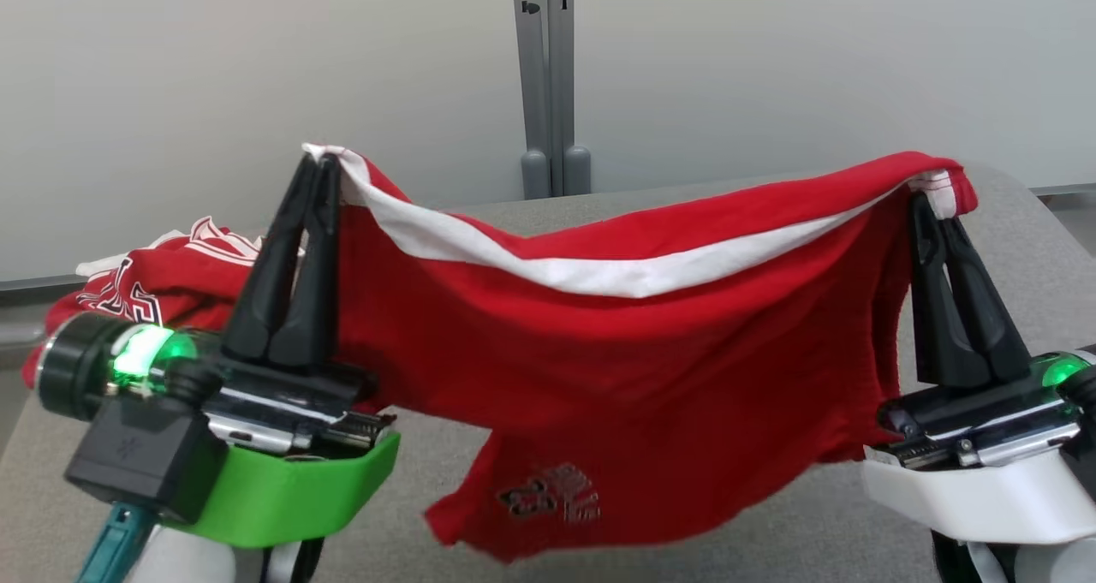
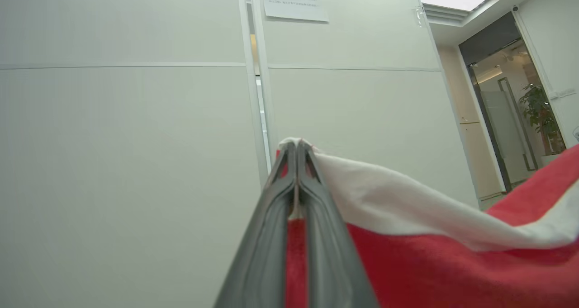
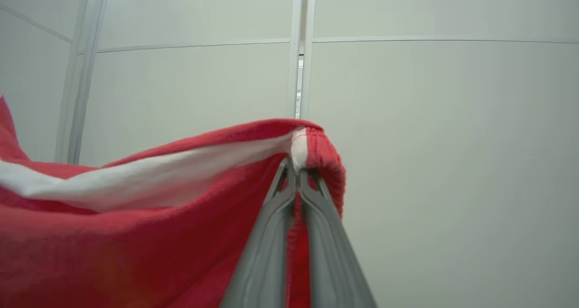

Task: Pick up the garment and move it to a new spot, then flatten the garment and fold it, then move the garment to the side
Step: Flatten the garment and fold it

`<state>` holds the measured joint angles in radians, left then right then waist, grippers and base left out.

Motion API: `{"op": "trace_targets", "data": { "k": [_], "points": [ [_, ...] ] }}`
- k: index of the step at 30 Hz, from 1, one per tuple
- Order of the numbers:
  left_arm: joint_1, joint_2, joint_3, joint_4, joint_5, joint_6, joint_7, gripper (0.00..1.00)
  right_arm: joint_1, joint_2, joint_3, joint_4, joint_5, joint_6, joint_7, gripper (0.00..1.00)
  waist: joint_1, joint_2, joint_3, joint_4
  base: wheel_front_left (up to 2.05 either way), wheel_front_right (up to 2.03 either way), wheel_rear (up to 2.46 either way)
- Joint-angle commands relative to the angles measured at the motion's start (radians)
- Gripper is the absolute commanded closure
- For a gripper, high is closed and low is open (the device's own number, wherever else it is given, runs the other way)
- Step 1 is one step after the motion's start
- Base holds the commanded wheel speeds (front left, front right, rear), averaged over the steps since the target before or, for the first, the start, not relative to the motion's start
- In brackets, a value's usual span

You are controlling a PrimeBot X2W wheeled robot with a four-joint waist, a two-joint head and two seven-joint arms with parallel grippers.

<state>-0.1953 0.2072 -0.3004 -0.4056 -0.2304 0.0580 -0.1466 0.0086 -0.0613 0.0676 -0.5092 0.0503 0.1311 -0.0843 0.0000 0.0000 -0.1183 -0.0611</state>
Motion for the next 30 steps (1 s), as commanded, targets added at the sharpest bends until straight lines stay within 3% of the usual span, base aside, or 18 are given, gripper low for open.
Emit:
{"op": "trace_targets", "data": {
  "k": [1, 5, 10, 13, 18, 24, 30],
  "points": [
    [-0.019, 0.023, 0.004, -0.039, 0.018, 0.004, 0.032, 1.0, 0.009, -0.007, 0.006, -0.039, -0.002, -0.001, 0.017, 1.0, 0.0, 0.0, 0.003, -0.011, 0.0, 0.0, 0.0],
    [-0.058, 0.062, 0.001, -0.11, 0.021, -0.019, 0.13, 1.0, 0.01, -0.02, 0.013, -0.095, 0.01, -0.001, 0.059, 1.0, 0.0, 0.0, 0.027, -0.022, 0.0, 0.0, 0.0],
    [-0.113, 0.067, -0.017, -0.032, -0.029, -0.055, 0.203, 1.0, -0.03, -0.041, 0.015, 0.004, 0.019, -0.001, 0.085, 1.0, 0.0, 0.0, 0.088, -0.026, 0.0, 0.0, 0.0],
    [-0.196, 0.057, -0.007, 0.065, -0.08, -0.083, 0.231, 1.0, -0.12, -0.047, 0.043, 0.132, 0.067, 0.0, 0.078, 1.0, 0.0, 0.0, 0.165, -0.03, 0.0, 0.0, 0.0],
    [-0.476, 0.063, 0.019, 0.306, -0.1, -0.137, 0.228, 1.0, -0.476, -0.095, 0.098, 0.428, 0.073, 0.0, 0.022, 1.0, 0.0, 0.0, 0.323, -0.044, 0.0, 0.0, 0.0],
    [-0.831, 0.011, 0.069, 0.618, -0.113, -0.137, 0.139, 1.0, -0.902, -0.041, 0.118, 0.801, 0.04, -0.001, -0.114, 1.0, 0.0, 0.0, 0.445, -0.047, 0.0, 0.0, 0.0],
    [-0.885, -0.028, 0.036, 0.762, -0.101, -0.153, 0.033, 1.0, -1.023, -0.002, 0.123, 1.05, 0.018, -0.001, -0.174, 1.0, 0.0, 0.0, 0.497, -0.017, 0.0, 0.0, 0.0]
  ]
}}
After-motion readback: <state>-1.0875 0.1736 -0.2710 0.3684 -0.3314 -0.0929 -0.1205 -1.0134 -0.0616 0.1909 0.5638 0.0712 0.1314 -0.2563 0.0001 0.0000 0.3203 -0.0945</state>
